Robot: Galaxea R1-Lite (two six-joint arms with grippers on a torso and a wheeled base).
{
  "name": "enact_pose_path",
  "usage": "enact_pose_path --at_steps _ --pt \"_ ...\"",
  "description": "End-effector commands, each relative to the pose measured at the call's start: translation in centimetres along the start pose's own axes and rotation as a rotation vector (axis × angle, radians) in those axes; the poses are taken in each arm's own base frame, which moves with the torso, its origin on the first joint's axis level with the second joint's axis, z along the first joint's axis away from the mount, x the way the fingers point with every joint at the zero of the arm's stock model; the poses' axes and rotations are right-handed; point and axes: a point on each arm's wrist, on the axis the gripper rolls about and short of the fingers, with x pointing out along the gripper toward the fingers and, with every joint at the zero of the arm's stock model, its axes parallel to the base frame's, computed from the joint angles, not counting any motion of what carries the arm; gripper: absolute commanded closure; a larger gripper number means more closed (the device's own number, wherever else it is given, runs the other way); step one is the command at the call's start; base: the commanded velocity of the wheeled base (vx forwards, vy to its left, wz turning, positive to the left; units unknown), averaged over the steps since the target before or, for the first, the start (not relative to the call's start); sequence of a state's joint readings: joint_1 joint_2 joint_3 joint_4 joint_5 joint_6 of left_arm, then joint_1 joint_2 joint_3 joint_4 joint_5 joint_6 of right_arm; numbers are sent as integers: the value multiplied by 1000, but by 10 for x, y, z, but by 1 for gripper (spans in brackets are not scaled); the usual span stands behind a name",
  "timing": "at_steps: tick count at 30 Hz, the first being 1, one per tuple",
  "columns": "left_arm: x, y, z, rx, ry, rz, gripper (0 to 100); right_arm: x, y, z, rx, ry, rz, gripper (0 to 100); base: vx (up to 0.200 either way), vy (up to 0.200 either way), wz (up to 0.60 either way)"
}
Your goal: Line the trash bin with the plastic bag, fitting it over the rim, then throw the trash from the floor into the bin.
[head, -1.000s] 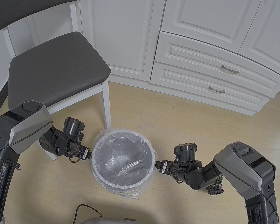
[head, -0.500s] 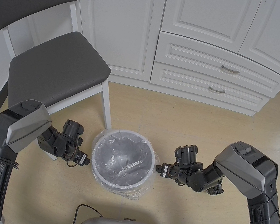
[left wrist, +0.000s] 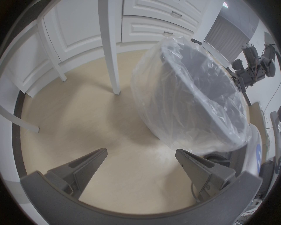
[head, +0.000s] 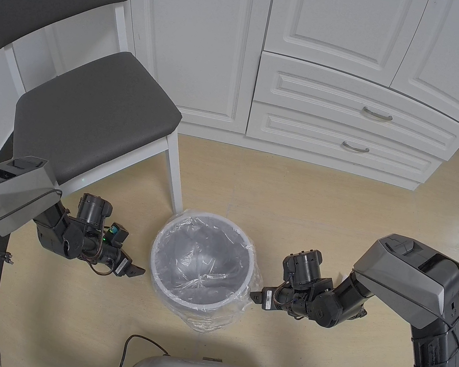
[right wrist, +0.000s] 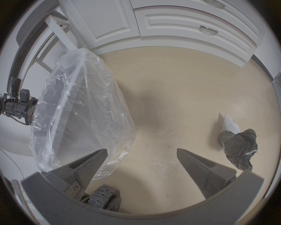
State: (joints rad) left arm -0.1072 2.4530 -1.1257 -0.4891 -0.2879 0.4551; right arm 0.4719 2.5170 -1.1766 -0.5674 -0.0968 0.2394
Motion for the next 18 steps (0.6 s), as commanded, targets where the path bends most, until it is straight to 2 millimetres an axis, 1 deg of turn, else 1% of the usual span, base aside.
enact_pose_path --at_steps 1,4,8,12,13,15,18 --pt "31 -10 -8 -47 -73 59 0 -4 2 0 -8 3 8 0 0 0 0" --pt "36 -15 -3 -79 -90 65 0 -3 3 -1 -9 4 10 0 0 0 0" --pt "36 -14 0 -95 -103 66 0 -3 4 -2 -12 7 12 0 0 0 0" --pt "43 -17 6 -136 -116 65 0 -3 4 -3 -13 10 12 0 0 0 0" --pt "49 -17 7 -153 -104 103 0 -4 5 -5 -16 16 13 0 0 0 0" --pt "51 -16 11 -169 -86 146 0 -4 5 -6 -17 18 14 0 0 0 0" --pt "56 -13 23 -213 -42 251 0 -5 8 -6 -22 21 19 0 0 0 0"
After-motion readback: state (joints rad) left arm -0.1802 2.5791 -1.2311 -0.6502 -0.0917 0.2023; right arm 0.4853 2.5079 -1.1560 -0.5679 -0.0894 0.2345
